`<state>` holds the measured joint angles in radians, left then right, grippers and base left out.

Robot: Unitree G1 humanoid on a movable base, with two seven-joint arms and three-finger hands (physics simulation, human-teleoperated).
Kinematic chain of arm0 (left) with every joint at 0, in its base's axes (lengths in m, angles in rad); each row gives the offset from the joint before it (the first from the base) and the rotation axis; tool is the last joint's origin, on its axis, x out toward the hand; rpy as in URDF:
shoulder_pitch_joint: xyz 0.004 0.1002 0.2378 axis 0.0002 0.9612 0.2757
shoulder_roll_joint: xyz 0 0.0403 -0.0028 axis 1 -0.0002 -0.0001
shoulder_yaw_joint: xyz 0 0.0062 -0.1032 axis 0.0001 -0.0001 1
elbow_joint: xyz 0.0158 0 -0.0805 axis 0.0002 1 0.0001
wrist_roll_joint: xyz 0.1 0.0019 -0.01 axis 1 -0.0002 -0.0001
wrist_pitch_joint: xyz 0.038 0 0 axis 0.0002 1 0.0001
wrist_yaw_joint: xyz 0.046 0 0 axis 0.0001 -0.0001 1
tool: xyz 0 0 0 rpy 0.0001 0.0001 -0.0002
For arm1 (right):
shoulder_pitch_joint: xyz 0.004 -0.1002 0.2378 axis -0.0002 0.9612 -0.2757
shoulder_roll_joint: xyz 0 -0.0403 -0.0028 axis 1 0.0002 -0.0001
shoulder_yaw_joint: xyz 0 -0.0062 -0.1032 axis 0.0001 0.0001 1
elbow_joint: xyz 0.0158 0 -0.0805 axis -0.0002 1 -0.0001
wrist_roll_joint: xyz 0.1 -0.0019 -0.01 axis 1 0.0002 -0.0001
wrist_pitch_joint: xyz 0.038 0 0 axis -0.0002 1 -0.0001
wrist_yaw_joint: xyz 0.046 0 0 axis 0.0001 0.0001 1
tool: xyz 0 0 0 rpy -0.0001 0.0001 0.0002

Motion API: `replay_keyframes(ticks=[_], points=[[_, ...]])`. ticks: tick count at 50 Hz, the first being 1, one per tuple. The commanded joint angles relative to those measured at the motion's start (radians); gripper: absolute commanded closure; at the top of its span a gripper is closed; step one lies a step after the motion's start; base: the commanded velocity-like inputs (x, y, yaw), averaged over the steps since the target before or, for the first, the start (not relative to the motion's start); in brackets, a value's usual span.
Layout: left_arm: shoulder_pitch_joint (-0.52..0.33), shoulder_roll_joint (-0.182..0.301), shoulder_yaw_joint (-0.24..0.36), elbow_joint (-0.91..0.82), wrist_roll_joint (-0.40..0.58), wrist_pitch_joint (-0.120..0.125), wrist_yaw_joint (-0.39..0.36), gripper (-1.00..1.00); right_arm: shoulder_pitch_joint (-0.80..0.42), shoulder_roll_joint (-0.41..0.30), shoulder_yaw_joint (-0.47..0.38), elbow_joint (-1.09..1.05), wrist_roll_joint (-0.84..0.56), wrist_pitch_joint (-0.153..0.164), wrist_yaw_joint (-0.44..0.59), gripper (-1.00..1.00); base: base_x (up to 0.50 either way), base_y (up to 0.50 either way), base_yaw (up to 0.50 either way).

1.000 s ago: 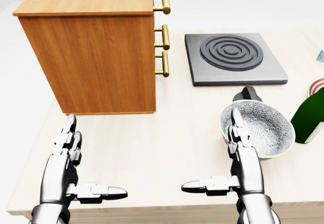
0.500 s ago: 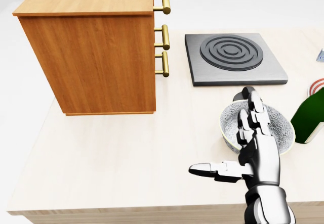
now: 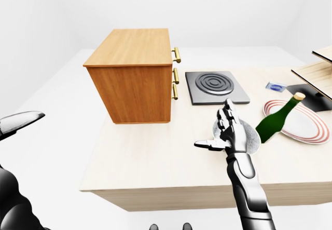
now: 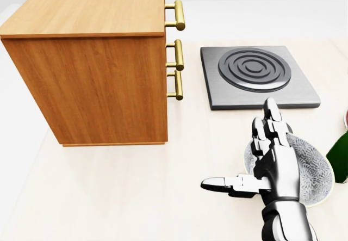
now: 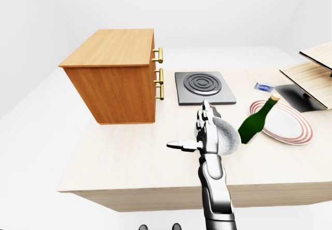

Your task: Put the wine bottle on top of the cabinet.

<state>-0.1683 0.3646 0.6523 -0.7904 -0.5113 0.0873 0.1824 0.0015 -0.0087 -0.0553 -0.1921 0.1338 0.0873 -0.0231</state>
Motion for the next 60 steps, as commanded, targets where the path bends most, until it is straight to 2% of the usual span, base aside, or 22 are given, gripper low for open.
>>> replay_keyframes(ticks=[1, 60], points=[[0.007, 0.009, 0.018, 0.0, -0.015, 0.0, 0.008, -1.0, 0.003, 0.004, 0.007, 0.015, -0.002, 0.0, 0.003, -1.0, 0.27, 0.0, 0.0], [0.014, -0.003, 0.013, 0.003, 0.009, 0.0, -0.007, -1.0, 0.005, 0.005, 0.009, 0.042, 0.009, 0.0, 0.001, -1.0, 0.09, 0.0, 0.0]])
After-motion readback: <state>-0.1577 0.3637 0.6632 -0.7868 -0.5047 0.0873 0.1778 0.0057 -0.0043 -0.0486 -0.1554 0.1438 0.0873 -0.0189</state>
